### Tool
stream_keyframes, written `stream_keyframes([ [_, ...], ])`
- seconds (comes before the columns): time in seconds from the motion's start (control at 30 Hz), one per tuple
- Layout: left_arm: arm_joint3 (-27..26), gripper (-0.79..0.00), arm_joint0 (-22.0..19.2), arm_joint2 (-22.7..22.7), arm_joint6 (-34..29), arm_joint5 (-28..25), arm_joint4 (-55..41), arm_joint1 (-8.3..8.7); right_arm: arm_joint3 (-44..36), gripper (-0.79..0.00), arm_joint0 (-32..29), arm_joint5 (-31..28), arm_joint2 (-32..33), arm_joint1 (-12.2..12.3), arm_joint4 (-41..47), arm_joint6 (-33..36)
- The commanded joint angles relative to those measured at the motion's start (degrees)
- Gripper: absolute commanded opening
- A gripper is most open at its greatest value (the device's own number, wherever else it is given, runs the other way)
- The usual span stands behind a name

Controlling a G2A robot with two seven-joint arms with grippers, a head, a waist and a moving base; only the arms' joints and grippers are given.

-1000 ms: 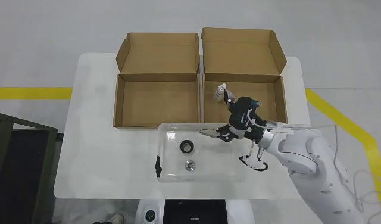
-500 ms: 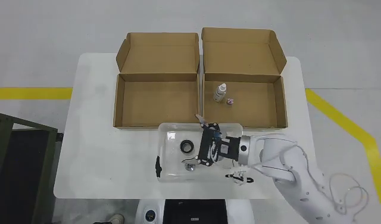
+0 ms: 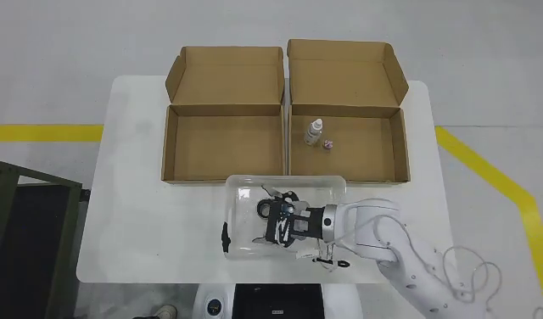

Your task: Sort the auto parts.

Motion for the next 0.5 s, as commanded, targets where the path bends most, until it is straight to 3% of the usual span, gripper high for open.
stream_keyframes([
  [0.0, 0.0, 0.0, 0.0, 0.0, 0.0, 0.0, 0.0, 0.0, 0.9, -0.148, 0.2, 0.4, -0.4, -0.1, -0.2, 0.3],
  [0.13, 0.0, 0.0, 0.0, 0.0, 0.0, 0.0, 0.0, 0.0, 2.0, -0.197, 0.7, 0.2, -1.3, -0.2, -1.3, 0.8],
  [0.47, 0.0, 0.0, 0.0, 0.0, 0.0, 0.0, 0.0, 0.0, 5.3, -0.215, 0.7, 2.7, -2.3, -0.6, -2.3, 0.4],
])
